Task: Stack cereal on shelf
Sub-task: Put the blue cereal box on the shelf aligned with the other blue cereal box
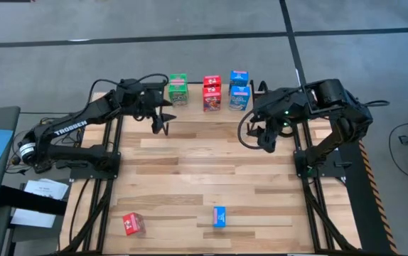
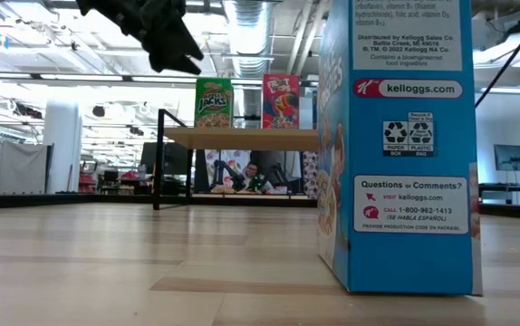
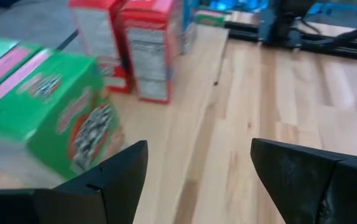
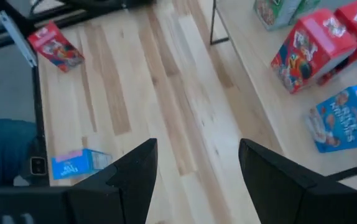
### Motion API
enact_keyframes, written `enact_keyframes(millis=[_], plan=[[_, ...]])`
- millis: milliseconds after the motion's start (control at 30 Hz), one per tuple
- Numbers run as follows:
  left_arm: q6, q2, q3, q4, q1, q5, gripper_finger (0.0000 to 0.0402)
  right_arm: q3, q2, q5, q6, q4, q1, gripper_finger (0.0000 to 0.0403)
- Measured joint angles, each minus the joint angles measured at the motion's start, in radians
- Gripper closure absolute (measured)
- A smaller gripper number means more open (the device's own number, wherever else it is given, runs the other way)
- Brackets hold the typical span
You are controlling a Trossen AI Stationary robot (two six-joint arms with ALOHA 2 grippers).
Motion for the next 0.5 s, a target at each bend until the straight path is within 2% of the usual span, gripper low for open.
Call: enact_keyframes(millis=[400,500], plan=[[0.015,0.000,0.062,-0.043,-0.138,-0.001,0.0127,-0.166,-0.024,0.001,0.021,-0.008,0.012,0.0152],[0.015,0.001,0.078,-0.077,-0.163,-0.001,0.0127,-0.217,-0.025,0.000,0.075,-0.005,0.014,0.0152]])
